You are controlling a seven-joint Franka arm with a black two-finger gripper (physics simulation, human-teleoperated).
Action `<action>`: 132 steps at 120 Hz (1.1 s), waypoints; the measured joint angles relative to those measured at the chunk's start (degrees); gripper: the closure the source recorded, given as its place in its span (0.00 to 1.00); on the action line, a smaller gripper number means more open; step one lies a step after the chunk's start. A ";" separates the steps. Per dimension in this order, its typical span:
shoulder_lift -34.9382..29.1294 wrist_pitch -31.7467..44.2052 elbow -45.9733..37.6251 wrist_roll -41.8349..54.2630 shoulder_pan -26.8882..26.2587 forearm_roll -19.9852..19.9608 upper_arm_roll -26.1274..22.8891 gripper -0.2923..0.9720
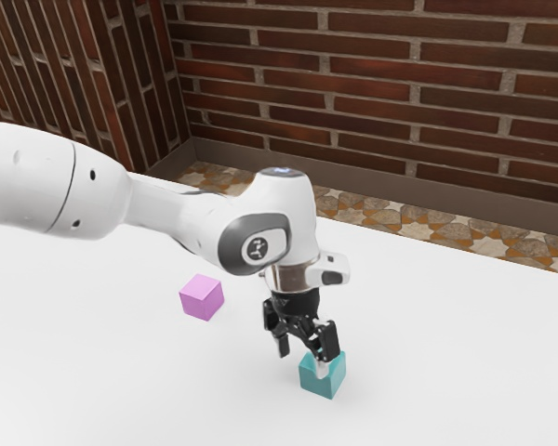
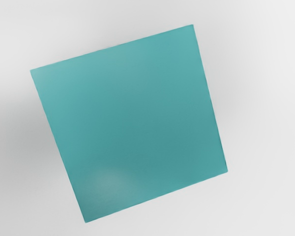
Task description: Pick up the blue block with one arm, and put the blue block on the pink block with one arm
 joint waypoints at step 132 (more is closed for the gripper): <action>7.63 0.87 7.06 -9.14 -10.81 1.86 10.92 0.44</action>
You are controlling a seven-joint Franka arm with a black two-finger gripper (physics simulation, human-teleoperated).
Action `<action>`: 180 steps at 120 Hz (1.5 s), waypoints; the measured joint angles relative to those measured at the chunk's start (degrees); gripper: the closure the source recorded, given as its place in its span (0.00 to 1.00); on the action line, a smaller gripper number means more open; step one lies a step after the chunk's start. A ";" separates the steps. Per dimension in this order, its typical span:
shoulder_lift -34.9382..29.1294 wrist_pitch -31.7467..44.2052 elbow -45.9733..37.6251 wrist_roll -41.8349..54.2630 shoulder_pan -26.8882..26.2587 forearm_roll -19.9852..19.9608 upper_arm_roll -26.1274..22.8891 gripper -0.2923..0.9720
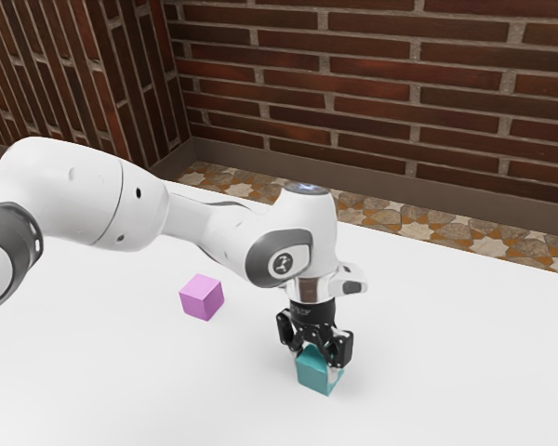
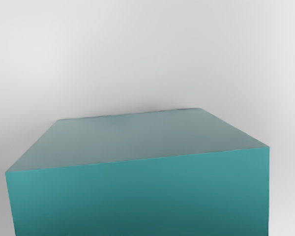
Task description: Pick up the blue block with one arm, and put the blue block on the pink block with one arm
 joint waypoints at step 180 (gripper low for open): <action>-15.32 -15.23 -3.21 23.08 36.90 6.57 -14.40 0.58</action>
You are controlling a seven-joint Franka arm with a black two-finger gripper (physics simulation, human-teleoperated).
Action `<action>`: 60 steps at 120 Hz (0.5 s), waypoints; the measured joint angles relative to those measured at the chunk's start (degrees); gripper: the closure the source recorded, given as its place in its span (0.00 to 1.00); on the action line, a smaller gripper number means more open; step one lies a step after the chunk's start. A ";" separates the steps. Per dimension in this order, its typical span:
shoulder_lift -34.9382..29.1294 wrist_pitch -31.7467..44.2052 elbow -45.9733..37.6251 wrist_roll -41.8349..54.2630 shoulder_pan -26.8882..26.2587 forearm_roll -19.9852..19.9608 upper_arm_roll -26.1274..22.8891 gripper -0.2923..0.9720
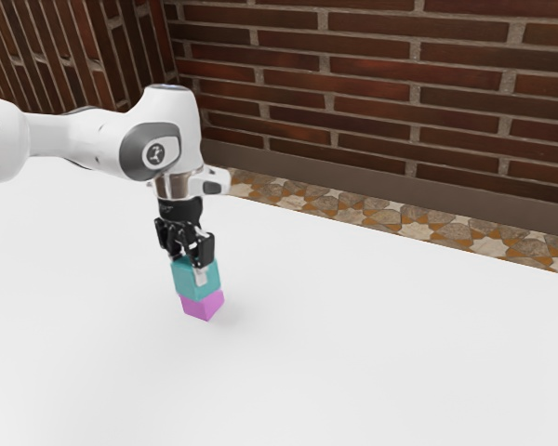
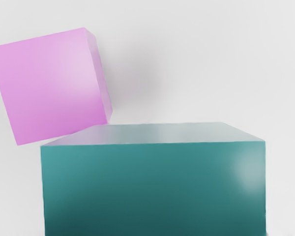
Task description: Pick up the blue block with one arm, and put the blue block on the pink block with one arm
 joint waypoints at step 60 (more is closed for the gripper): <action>7.17 -0.05 6.61 4.43 -0.09 1.21 3.44 0.57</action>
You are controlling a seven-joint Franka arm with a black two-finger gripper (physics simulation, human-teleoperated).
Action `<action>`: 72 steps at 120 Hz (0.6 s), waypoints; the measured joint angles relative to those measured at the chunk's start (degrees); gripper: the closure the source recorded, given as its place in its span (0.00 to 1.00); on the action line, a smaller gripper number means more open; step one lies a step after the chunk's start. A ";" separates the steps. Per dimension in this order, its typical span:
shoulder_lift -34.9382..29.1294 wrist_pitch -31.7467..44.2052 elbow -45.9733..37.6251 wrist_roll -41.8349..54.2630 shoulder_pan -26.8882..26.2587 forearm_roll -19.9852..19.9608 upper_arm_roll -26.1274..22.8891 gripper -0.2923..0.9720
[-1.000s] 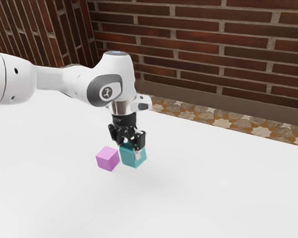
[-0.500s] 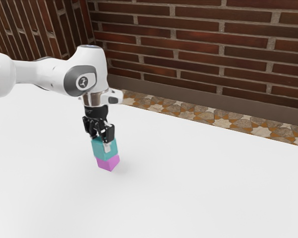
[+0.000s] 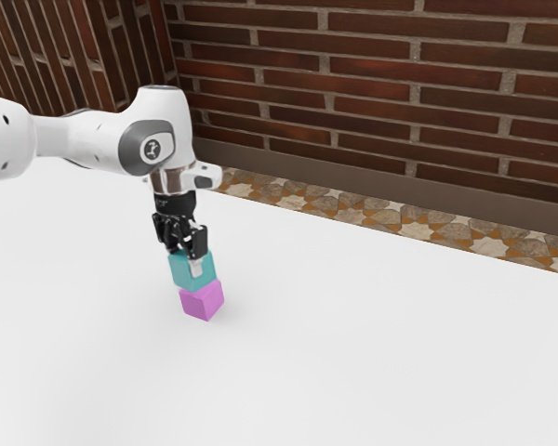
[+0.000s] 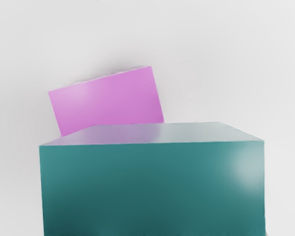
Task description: Pick up the blue block with one arm, and put the blue block on the pink block with one arm
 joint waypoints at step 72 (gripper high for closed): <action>4.66 0.14 3.88 -1.76 -0.58 -0.11 2.10 0.57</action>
